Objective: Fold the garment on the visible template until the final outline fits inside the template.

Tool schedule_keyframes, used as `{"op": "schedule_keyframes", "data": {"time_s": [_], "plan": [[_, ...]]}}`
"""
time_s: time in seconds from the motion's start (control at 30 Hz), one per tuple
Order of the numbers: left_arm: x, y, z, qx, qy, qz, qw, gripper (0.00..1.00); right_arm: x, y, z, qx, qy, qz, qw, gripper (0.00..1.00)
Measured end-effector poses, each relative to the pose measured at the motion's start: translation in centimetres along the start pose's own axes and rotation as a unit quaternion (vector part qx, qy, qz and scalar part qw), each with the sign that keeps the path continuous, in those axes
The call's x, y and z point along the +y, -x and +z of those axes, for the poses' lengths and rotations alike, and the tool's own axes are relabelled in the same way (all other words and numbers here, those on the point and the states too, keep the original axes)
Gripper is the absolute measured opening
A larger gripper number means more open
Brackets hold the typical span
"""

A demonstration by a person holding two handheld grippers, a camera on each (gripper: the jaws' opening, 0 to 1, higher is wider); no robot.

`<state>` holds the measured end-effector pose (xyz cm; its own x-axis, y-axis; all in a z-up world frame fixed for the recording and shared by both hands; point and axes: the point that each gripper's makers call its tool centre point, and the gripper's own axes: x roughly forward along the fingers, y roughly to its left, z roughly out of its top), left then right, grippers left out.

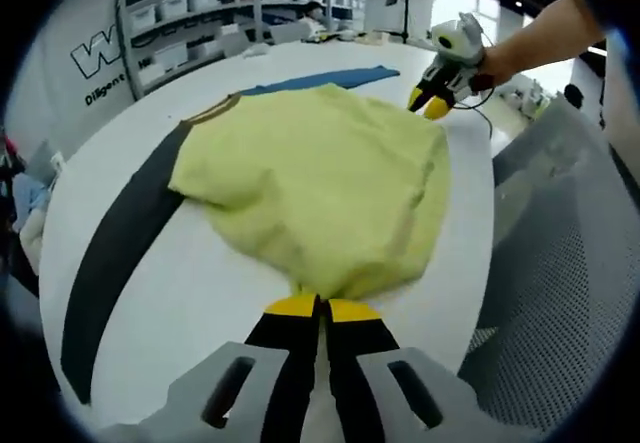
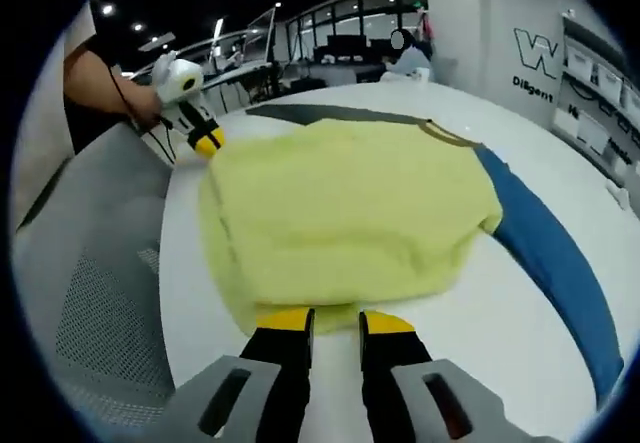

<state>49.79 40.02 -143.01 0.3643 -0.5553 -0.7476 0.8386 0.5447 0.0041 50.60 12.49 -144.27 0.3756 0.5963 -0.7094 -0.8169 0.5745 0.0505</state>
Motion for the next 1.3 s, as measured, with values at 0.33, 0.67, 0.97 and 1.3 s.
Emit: {"op": "schedule_keyframes", "data": {"time_s": [0.33, 0.67, 0.97, 1.3], "plan": [[-0.2, 0.5, 0.3, -0.004, 0.005, 0.003, 1.0, 0.01, 0.5, 1.2, 0.2, 0.009, 0.019, -0.012, 0.9997, 0.0], [-1.7, 2.3, 0.5, 0.006, 0.071, -0.042, 0.9966, 0.01, 3.1, 5.9, -0.8, 0.011, -0.017, -0.01, 0.9998, 0.0], [-1.1, 3.7, -0.6, 0.015, 0.12, -0.034, 0.9921, 0.01, 5.0, 7.1, -1.8, -0.003, -0.065, 0.001, 0.9979, 0.0], [-1.7, 2.2, -3.4, 0.046, 0.101, -0.024, 0.9935, 0.32, 4.2, 6.2, -3.7, 0.01, -0.087, -0.01, 0.9961, 0.0]]}}
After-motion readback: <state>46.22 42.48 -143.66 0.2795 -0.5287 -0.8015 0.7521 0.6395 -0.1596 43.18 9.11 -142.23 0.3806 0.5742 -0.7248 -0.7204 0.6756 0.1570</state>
